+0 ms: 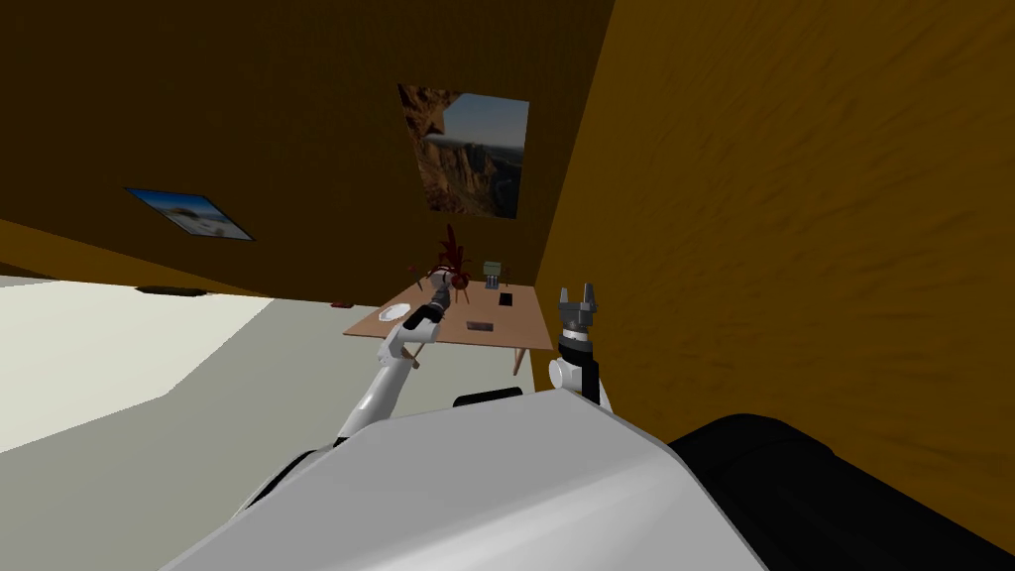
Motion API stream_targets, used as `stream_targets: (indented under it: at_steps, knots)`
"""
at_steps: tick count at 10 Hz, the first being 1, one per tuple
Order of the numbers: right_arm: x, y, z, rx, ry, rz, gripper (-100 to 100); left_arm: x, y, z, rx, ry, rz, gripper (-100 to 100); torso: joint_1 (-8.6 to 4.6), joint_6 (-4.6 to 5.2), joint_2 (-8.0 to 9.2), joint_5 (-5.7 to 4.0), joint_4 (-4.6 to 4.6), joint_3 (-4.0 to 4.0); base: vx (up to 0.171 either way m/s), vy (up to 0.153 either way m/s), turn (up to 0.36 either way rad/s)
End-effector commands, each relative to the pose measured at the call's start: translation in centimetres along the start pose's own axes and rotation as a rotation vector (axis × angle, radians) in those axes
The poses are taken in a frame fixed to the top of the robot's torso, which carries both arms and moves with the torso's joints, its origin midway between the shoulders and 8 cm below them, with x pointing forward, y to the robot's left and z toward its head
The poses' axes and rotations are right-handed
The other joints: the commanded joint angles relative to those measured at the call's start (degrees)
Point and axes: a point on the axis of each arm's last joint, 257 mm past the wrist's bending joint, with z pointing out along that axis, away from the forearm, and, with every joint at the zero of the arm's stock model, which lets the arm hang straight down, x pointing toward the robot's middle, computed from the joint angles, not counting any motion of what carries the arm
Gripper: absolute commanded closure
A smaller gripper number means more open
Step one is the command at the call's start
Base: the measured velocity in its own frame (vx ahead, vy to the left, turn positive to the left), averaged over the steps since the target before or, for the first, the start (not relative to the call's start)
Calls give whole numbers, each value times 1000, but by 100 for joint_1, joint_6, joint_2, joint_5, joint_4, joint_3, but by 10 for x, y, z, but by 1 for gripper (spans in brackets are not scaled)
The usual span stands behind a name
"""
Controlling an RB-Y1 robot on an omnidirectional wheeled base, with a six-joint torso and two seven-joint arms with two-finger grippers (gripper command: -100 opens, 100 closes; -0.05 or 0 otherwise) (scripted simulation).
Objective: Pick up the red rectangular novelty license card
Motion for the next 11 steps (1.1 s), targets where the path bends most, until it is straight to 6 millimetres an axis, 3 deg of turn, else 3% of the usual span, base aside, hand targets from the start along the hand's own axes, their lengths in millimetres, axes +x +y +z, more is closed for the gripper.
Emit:
stream_targets:
  at_steps: [1, 5, 6, 7, 8, 9, 11]
  knots:
    - [0, 0, 0, 0, 0, 0, 0, 1, 11, 11, -56, 3, -4, -100, 0, 0, 0, 0, 0, 0, 20, -3, -48]
    - [0, 0, 0, 0, 0, 0, 0, 1, 48, 19, -194, 1, -8, -100, -2, 1, 2, -1, 1, 1, 13, -1, -30]
    - [0, 0, 0, 0, 0, 0, 0, 2, 49, 27, -222, 2, -11, -100, -2, 0, 2, 0, 0, 1, 26, -8, -65]
    - [0, 0, 0, 0, 0, 0, 0, 1, 66, 25, -272, 0, -12, -100, -4, 1, -2, -1, 0, -1, 25, -5, -30]
    - [0, 0, 0, 0, 0, 0, 0, 1, 68, 32, -300, -1, -16, -100, -2, -1, -2, -1, -1, -2, 25, -8, -51]
    - [0, 0, 0, 0, 0, 0, 0, 1, 83, 29, -346, -3, -16, -100, -4, 1, -3, -1, 0, -1, 22, -7, -34]
    - [0, 0, 0, 0, 0, 0, 0, 1, 93, 33, -400, -6, -21, -100, -2, -1, 3, -1, 1, 2, 13, -6, -31]
